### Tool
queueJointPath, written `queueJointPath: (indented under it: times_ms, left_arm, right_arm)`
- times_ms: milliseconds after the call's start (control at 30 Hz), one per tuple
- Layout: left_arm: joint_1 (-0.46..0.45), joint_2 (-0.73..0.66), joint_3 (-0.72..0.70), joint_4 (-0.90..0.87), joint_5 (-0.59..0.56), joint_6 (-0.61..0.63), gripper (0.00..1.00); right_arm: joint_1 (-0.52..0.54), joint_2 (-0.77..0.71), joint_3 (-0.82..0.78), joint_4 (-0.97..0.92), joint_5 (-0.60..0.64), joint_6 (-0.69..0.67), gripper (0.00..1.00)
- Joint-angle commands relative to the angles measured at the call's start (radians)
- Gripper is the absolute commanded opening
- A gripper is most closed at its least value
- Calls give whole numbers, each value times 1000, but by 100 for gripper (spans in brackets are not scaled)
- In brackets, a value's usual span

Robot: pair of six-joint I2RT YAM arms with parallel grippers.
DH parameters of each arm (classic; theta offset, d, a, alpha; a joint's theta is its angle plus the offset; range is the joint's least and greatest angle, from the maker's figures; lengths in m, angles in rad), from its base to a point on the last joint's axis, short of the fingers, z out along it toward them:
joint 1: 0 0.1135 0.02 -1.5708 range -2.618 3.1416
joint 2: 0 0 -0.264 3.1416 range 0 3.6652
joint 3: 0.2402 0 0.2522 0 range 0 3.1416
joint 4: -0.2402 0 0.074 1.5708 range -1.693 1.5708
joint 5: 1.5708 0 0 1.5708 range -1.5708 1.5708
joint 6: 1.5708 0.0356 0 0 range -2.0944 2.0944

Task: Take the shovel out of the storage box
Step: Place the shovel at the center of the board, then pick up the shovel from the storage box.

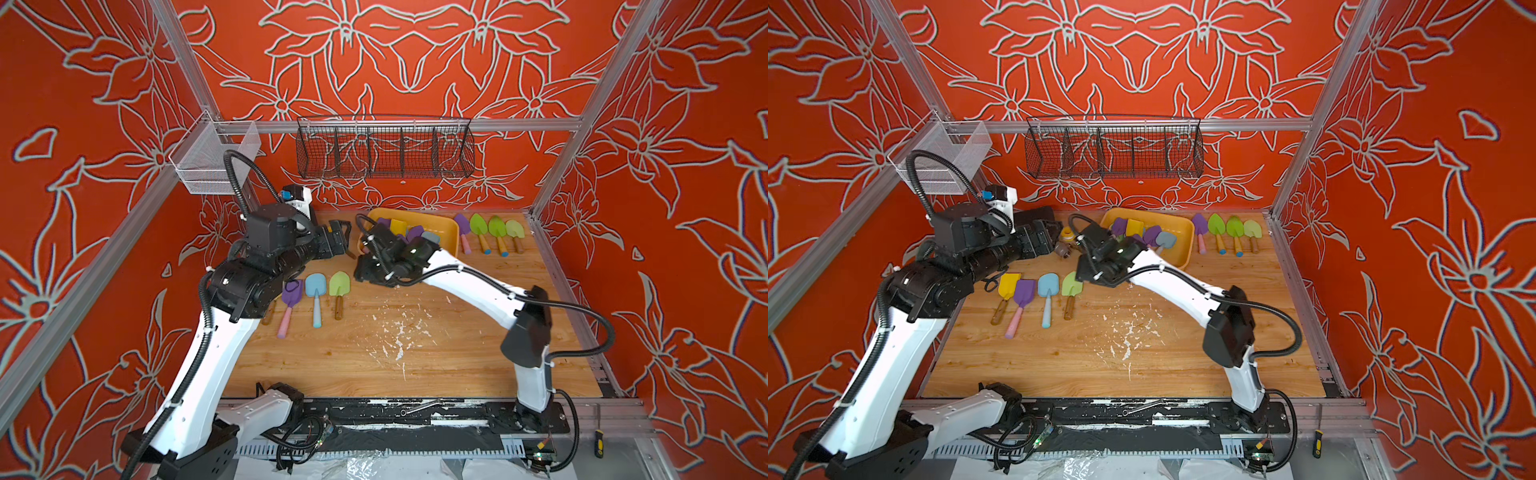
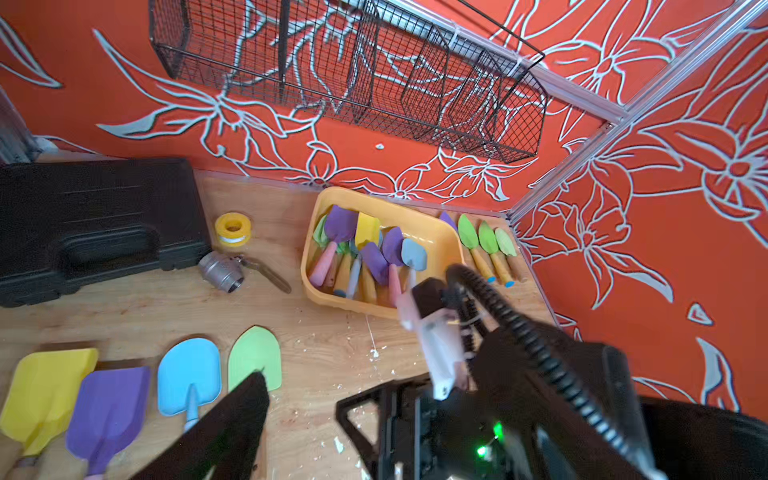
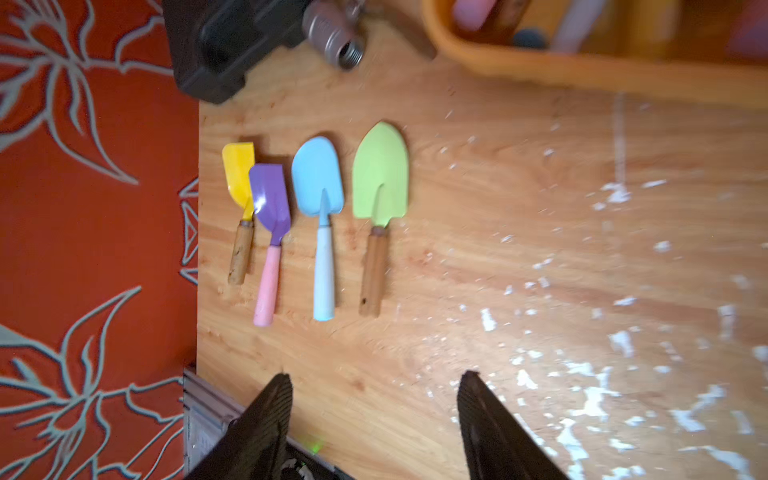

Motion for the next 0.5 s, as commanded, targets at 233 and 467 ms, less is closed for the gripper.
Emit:
queueJointPath:
  times_ms: [233, 467]
  left_arm:
    - [-197, 235, 107, -16, -48, 127, 92]
    - [-292, 262, 70, 1, -78, 177, 92]
  right_arm:
    - [-372, 31, -58, -79, -37, -180, 56]
    - [-446, 258, 107, -65, -50, -194, 52]
